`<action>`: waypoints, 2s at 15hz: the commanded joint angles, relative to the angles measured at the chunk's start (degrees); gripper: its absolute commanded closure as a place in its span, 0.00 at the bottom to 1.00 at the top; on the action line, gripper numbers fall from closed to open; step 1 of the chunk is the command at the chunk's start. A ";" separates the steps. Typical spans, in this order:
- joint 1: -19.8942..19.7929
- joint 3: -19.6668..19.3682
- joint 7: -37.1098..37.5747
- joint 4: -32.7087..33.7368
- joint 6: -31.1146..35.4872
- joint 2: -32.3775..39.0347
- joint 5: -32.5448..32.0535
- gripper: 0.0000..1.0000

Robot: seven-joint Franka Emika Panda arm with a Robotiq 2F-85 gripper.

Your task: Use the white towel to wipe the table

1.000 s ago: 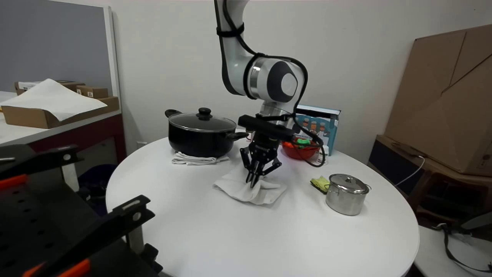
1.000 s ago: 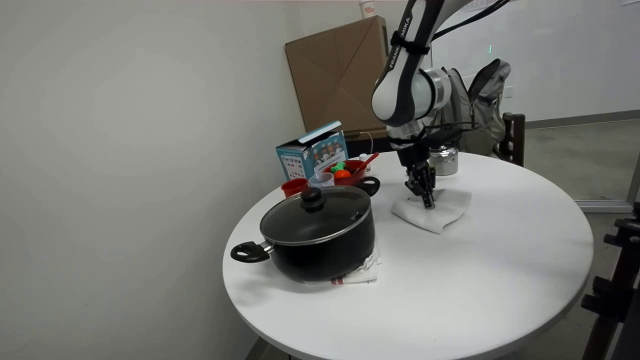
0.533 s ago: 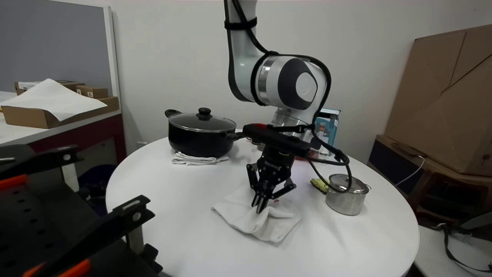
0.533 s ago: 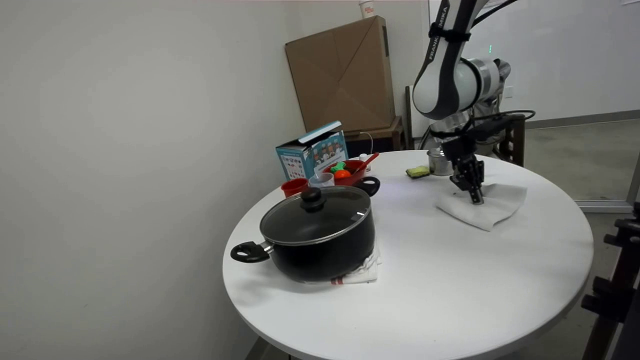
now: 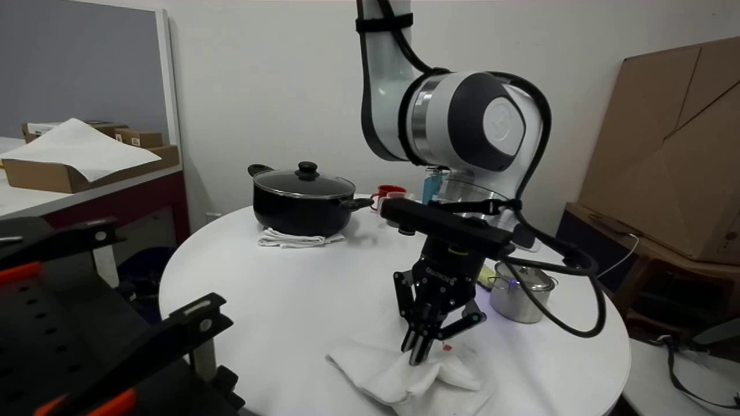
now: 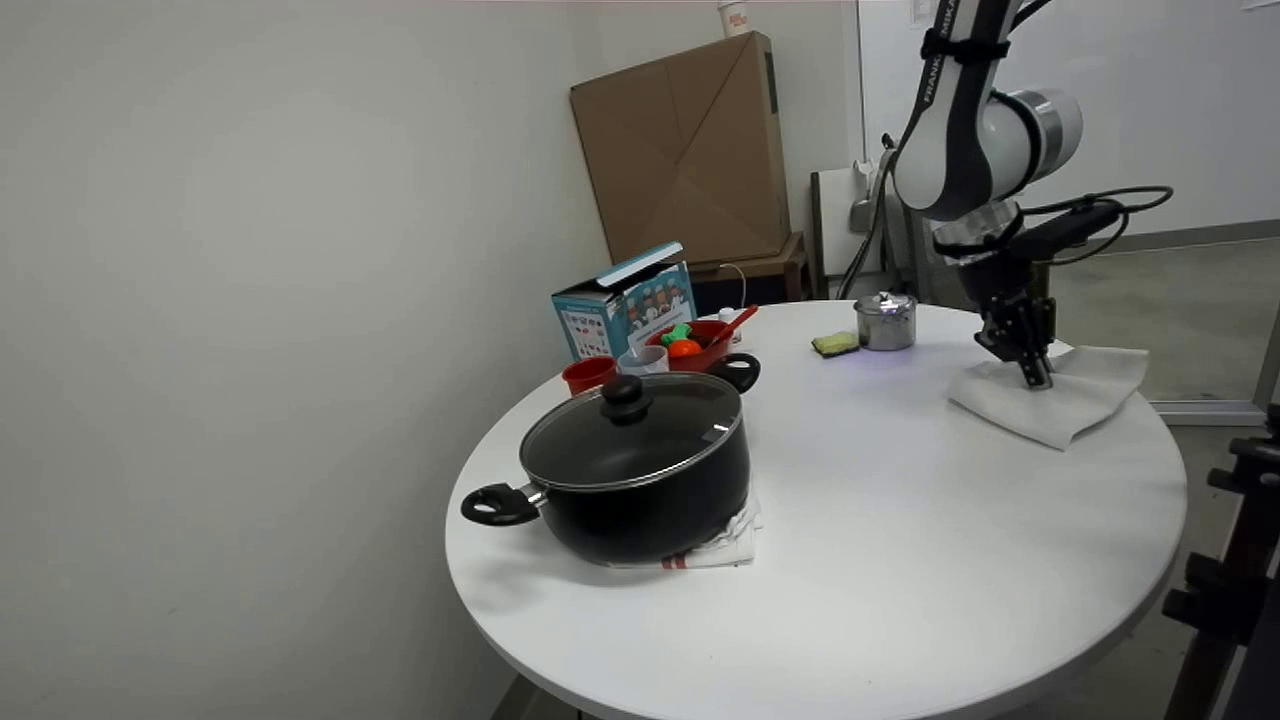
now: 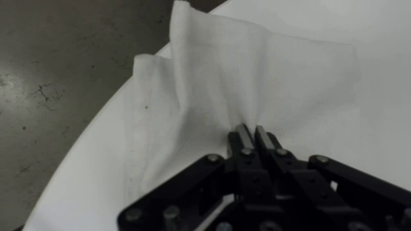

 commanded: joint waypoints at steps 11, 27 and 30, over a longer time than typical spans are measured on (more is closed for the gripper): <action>3.86 4.47 0.20 6.81 -4.22 0.65 -0.73 0.98; 22.28 17.46 -9.09 15.37 -11.01 7.83 -8.00 0.98; 20.39 15.11 -7.88 17.30 -11.59 7.99 -7.15 0.98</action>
